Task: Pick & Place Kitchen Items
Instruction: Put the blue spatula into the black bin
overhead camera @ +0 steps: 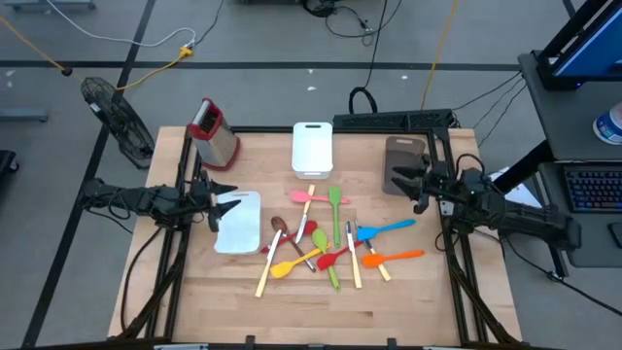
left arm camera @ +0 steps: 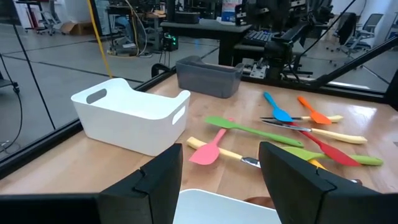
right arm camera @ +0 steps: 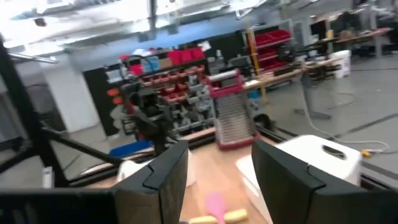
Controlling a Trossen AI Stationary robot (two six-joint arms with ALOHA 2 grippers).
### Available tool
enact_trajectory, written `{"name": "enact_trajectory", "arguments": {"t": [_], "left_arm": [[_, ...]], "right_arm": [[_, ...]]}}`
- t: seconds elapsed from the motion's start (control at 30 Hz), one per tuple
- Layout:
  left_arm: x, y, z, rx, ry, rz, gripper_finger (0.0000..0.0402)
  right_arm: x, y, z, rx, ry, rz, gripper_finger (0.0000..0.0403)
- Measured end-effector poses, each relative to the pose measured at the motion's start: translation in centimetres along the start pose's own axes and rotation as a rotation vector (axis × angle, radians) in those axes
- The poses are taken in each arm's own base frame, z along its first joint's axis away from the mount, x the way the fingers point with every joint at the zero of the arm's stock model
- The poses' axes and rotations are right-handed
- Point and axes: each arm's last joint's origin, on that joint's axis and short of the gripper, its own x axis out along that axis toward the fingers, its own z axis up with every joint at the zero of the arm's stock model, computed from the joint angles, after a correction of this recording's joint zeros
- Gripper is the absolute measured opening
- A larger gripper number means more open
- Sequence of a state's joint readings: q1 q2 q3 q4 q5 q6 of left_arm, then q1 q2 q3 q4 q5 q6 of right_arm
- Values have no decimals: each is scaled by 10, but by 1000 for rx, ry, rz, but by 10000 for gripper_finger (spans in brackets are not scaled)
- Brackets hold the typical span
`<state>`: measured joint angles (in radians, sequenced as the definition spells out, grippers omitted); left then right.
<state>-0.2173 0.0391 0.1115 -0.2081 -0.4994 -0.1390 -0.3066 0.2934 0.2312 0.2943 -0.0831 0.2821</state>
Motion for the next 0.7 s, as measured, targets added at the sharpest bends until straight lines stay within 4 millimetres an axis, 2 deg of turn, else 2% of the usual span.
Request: {"name": "enact_trajectory", "arguments": {"t": [0.17, 0.33, 0.47, 0.7], "left_arm": [[0, 0, 0, 1, 1, -1, 218], [0, 0, 0, 1, 1, -1, 218], [0, 0, 0, 1, 1, -1, 218], [0, 0, 0, 1, 1, -1, 218]], "right_arm": [[20, 13, 14, -108, 151, 44, 171], [39, 23, 20, -212, 514, 49, 171], [51, 31, 19, -284, 756, 87, 171], [62, 41, 3, -377, 986, 169, 171]]}}
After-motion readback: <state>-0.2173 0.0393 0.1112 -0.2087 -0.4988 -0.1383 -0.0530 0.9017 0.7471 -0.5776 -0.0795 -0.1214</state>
